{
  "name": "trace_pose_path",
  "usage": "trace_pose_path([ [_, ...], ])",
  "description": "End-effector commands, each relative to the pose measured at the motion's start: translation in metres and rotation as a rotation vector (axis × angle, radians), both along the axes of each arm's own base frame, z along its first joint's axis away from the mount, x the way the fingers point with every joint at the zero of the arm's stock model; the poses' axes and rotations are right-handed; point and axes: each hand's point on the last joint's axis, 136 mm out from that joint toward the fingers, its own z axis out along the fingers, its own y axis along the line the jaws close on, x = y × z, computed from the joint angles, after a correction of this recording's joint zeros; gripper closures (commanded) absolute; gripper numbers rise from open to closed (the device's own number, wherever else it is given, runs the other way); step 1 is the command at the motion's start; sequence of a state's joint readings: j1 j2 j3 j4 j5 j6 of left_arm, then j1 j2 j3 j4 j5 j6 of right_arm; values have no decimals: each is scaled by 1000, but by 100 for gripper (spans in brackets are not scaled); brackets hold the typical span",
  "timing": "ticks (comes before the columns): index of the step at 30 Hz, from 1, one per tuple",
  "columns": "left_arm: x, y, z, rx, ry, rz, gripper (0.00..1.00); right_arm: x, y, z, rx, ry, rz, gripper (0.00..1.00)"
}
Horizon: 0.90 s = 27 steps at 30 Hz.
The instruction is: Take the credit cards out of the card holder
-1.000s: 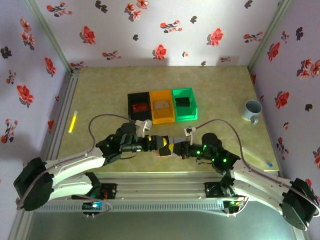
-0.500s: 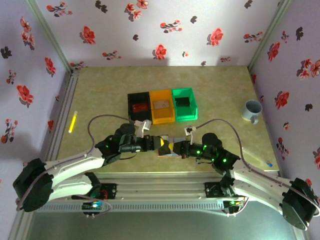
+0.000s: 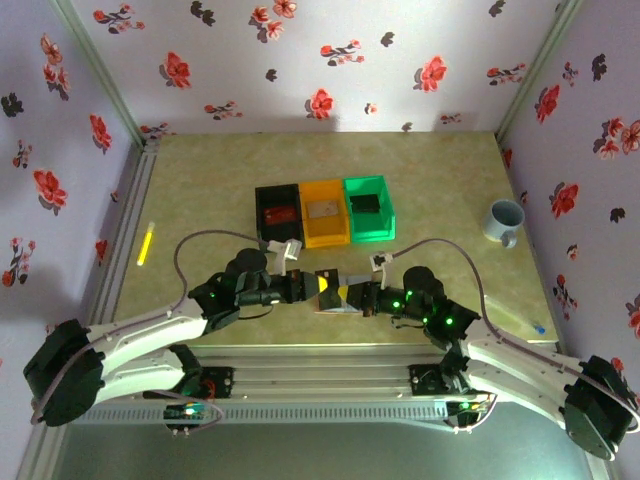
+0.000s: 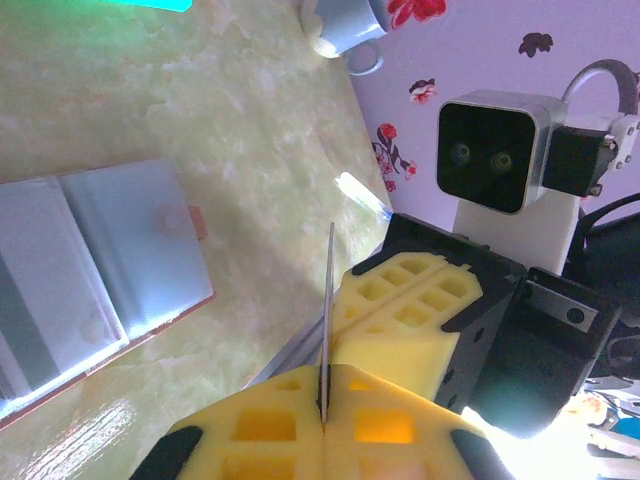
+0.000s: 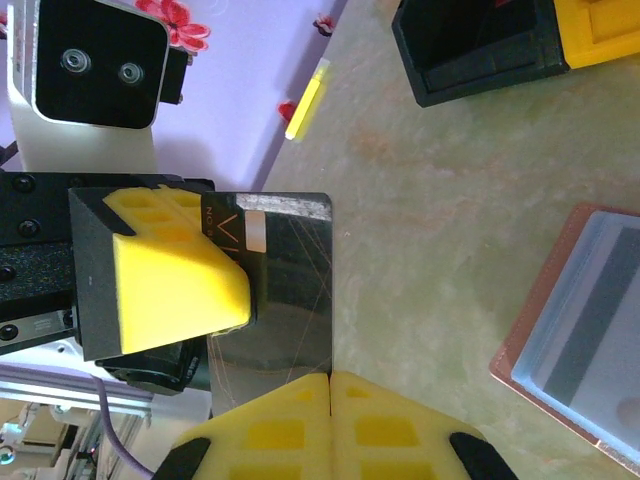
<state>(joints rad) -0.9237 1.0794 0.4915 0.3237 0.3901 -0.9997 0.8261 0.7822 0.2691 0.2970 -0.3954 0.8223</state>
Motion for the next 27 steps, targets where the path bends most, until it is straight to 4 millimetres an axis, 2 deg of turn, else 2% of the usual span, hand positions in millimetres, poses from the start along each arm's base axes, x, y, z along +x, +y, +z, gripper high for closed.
trace_pose_path([
  [1, -2, -1, 16, -63, -29, -6, 100, 4, -8, -6, -31, 2, -53, 86],
  [6, 9, 9, 12, -85, -9, 96, 100, 8, -20, 3, 17, -24, -128, 58],
  [10, 19, 17, 17, -172, 5, 190, 100, 12, -27, 9, 93, -27, -191, 49],
  [15, 26, 22, 20, -235, 9, 271, 100, 12, -26, 15, 238, -14, -249, 47],
  [20, 27, 21, 24, -269, -13, 311, 100, 7, -14, 24, 257, -25, -259, 46],
  [22, 27, 24, 15, -276, 3, 327, 100, 10, -12, 25, 277, -17, -287, 47],
  [27, 25, 17, 14, -316, 17, 326, 100, 10, 1, 27, 275, -13, -285, 49],
])
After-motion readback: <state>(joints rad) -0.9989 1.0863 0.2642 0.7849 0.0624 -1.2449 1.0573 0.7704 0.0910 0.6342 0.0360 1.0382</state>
